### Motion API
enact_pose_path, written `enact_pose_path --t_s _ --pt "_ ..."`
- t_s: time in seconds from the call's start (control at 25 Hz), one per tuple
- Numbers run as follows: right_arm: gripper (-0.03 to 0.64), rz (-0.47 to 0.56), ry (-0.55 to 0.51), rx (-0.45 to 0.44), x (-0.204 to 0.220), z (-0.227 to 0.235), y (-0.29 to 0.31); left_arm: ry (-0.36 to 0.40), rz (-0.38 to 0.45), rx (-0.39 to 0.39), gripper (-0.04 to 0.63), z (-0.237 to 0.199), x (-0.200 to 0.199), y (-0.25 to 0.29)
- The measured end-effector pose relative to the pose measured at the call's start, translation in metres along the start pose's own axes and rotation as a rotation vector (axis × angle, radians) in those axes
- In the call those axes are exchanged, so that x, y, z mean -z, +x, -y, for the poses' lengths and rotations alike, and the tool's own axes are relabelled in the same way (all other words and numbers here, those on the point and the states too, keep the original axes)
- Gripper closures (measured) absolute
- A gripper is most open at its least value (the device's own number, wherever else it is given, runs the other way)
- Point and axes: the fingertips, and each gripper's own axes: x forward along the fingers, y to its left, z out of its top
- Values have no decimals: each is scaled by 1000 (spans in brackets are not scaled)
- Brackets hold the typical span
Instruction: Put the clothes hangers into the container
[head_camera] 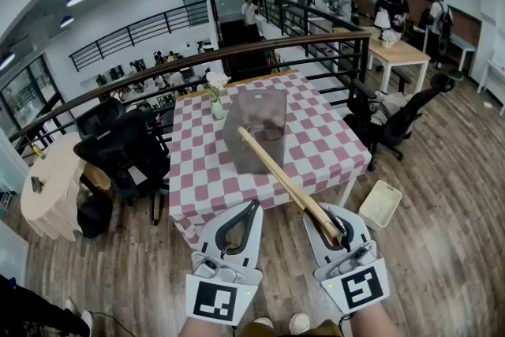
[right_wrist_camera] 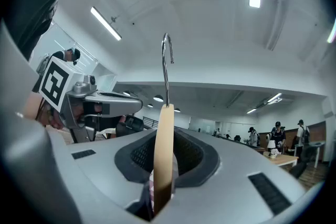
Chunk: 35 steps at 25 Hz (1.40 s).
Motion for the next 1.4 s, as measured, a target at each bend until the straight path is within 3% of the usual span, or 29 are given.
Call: enact_pose_path --t_s 0.32,0.56,1.4 --pt "551 14 -18 -24 -1 15 -11 22 6 -8 586 23 -9 11" --pt "551 22 -24 -30 0 18 -13 -4 0 -54 586 25 -7 12" --pt "551 43 20 -38 -3 34 -30 1 13 -73 587 41 -21 15"
